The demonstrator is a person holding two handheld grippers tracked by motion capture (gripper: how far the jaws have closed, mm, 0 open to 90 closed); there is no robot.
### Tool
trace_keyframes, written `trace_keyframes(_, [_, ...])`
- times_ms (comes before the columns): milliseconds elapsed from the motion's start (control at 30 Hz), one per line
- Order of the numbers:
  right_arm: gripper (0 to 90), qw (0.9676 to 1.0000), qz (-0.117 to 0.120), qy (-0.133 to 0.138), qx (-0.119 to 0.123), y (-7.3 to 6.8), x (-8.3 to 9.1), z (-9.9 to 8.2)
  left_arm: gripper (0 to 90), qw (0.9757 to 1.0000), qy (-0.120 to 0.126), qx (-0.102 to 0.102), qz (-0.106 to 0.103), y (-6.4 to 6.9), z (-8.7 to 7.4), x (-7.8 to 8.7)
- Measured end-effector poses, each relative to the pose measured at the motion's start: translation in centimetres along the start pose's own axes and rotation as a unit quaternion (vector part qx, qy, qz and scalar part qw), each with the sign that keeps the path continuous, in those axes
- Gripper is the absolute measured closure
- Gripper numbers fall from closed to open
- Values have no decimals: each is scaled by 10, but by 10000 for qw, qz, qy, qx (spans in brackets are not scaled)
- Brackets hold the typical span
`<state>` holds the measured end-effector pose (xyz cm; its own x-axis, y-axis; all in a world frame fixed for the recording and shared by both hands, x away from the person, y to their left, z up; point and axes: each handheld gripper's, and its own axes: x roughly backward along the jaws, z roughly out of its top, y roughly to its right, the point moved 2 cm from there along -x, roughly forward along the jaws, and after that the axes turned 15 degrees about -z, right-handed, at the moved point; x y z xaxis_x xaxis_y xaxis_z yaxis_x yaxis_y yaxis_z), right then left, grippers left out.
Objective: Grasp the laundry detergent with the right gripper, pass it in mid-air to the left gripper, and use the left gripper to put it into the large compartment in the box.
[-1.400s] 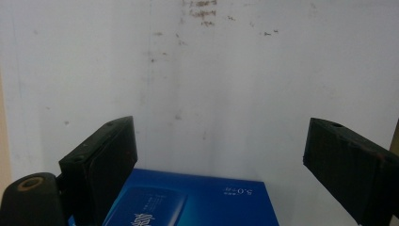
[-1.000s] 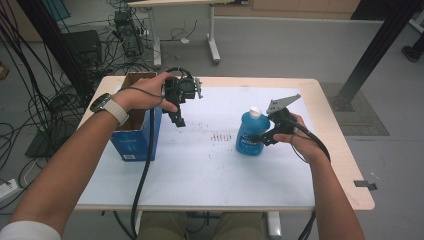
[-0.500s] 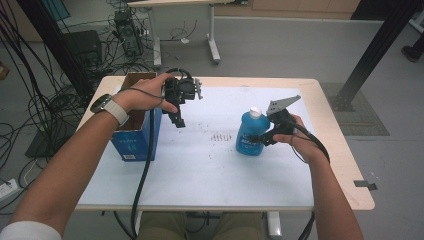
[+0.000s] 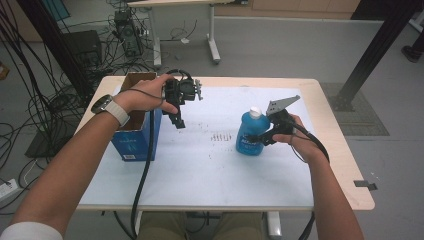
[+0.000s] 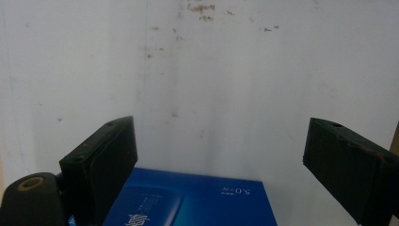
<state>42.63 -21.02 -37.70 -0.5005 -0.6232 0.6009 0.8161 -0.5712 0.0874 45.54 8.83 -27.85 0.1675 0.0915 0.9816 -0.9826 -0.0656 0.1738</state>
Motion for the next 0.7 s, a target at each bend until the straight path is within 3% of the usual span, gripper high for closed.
trace_keyframes(700, [252,9999,53,106,26,0,-3,-2,107,10000,26,58,-2,1,0,-1])
